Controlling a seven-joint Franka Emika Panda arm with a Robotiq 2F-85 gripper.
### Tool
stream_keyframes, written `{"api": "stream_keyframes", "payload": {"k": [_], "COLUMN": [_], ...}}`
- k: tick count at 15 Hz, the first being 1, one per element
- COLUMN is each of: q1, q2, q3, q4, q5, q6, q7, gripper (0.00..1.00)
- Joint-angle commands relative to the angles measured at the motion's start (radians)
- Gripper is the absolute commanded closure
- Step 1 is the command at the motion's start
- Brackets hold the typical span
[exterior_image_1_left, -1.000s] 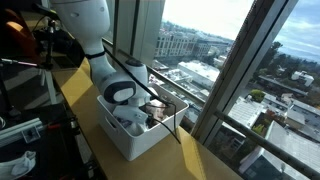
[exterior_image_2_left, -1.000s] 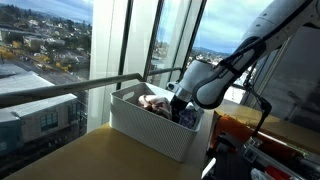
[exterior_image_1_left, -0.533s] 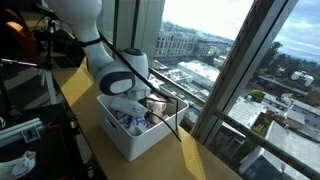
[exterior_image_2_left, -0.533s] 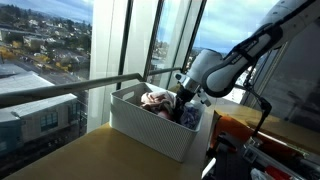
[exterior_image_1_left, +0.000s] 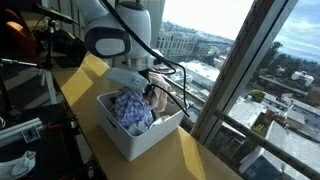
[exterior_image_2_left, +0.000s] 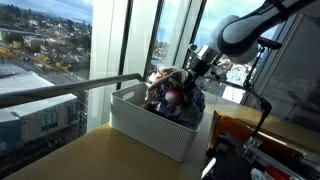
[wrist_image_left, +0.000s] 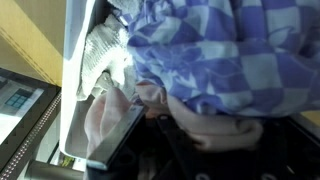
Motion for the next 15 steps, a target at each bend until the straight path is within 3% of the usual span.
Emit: {"api": "stream_keyframes", "payload": {"k": [1, 4, 7, 13, 15], "q1": [0.124, 0.252, 0.371, 0.585, 0.639], "q2": [-0.198, -0.313, -0.388, -0.379, -0.342], "q3": [-0.094, -0.184, -0.212, -0.140, -0.114], "q4": [0.015, 0.063, 0.126, 0.289, 0.288], "q5": [0.129, 0.100, 0.074, 0.002, -0.014], "q6": [-0.154, -0.266, -0.336, -0.394, -0.369], "q7": [-0.074, -0.027, 0.030, 0.194, 0.226], "gripper": [1.00, 1.00, 1.00, 1.00, 1.00]}}
